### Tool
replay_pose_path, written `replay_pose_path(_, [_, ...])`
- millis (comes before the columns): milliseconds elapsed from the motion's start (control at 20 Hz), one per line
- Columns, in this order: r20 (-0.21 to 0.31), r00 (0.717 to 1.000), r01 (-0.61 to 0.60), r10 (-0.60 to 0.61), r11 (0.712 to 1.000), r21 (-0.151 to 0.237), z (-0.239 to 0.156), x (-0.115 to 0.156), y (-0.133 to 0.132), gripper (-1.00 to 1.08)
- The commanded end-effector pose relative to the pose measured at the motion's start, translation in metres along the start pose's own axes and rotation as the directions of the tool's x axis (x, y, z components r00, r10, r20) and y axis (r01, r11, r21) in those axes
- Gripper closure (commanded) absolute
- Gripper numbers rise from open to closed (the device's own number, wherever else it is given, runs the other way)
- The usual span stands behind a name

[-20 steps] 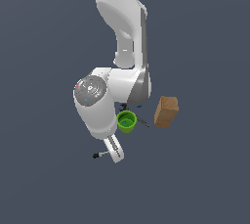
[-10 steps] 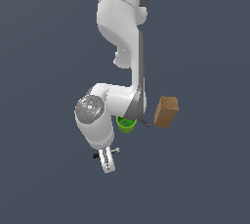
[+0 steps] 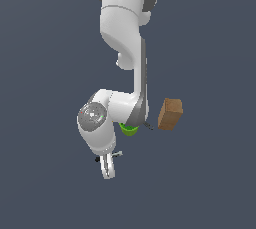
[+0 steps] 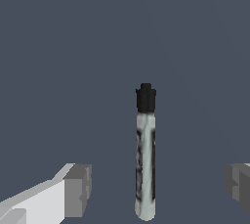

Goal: Pick up a designated object from a clutter of objects.

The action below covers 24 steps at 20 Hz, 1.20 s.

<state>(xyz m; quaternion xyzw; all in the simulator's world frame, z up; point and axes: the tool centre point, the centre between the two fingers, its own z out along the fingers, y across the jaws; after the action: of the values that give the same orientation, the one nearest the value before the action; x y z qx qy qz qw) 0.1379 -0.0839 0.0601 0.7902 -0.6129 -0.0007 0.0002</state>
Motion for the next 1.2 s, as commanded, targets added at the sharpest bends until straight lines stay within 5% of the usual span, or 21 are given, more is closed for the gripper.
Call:
replay_pose_path(0, [0.0,1.0,0.0,0.0,1.0,0.0,0.001,0.0,0.0,-0.92])
replay_pose_path(800, [-0.001,1.0,-0.005,0.005,1.0,0.001,0.05,0.001,0.0,-0.92])
replay_pose_path(850, [-0.001,1.0,-0.005,0.005,1.0,0.001,0.05,0.001,0.0,1.08])
replay_pose_path(1150, [-0.001,1.0,-0.005,0.005,1.0,0.001,0.05,0.001,0.0,1.08])
